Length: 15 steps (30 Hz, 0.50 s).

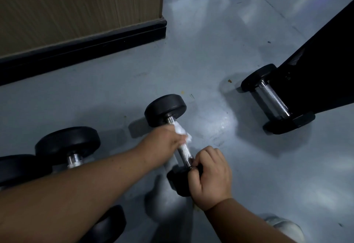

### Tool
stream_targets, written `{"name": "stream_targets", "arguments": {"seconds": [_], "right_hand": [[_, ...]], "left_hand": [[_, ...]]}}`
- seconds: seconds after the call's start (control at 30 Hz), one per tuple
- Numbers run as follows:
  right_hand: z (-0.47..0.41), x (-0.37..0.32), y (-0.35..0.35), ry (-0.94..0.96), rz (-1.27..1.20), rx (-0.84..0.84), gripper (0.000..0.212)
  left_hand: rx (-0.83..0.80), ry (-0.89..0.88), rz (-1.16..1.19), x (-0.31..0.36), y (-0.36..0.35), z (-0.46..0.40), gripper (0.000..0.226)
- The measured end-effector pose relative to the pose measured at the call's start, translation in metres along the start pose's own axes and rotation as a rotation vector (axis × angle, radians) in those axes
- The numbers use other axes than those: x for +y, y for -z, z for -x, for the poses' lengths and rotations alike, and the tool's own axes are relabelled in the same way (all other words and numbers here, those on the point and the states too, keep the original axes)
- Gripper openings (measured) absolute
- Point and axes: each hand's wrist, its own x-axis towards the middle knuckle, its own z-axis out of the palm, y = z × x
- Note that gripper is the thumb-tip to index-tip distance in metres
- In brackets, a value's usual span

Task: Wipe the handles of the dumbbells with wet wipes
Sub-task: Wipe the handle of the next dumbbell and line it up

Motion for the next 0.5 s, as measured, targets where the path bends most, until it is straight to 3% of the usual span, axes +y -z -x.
{"name": "stream_targets", "arguments": {"seconds": [0.07, 0.13, 0.2, 0.27, 0.37, 0.5], "right_hand": [[0.000, -0.001, 0.000, -0.002, -0.001, -0.001, 0.007], [0.001, -0.001, 0.000, -0.004, 0.005, -0.003, 0.007], [0.001, 0.000, 0.000, -0.005, 0.003, -0.003, 0.007], [0.000, 0.002, 0.000, -0.005, -0.002, -0.001, 0.007], [0.000, 0.003, 0.000, -0.004, -0.007, -0.002, 0.007], [-0.001, 0.001, 0.001, -0.006, -0.003, 0.000, 0.007]], "left_hand": [[0.149, 0.025, 0.019, -0.006, 0.013, -0.005, 0.020], [0.181, 0.019, 0.031, -0.005, 0.007, -0.002, 0.019], [0.158, 0.026, 0.037, 0.006, -0.003, 0.007, 0.017], [0.089, -0.077, 0.027, 0.014, -0.015, 0.016, 0.004], [-0.086, -0.135, -0.028, 0.015, -0.019, 0.017, 0.017], [0.118, 0.058, -0.027, -0.002, 0.007, -0.008, 0.018]]}}
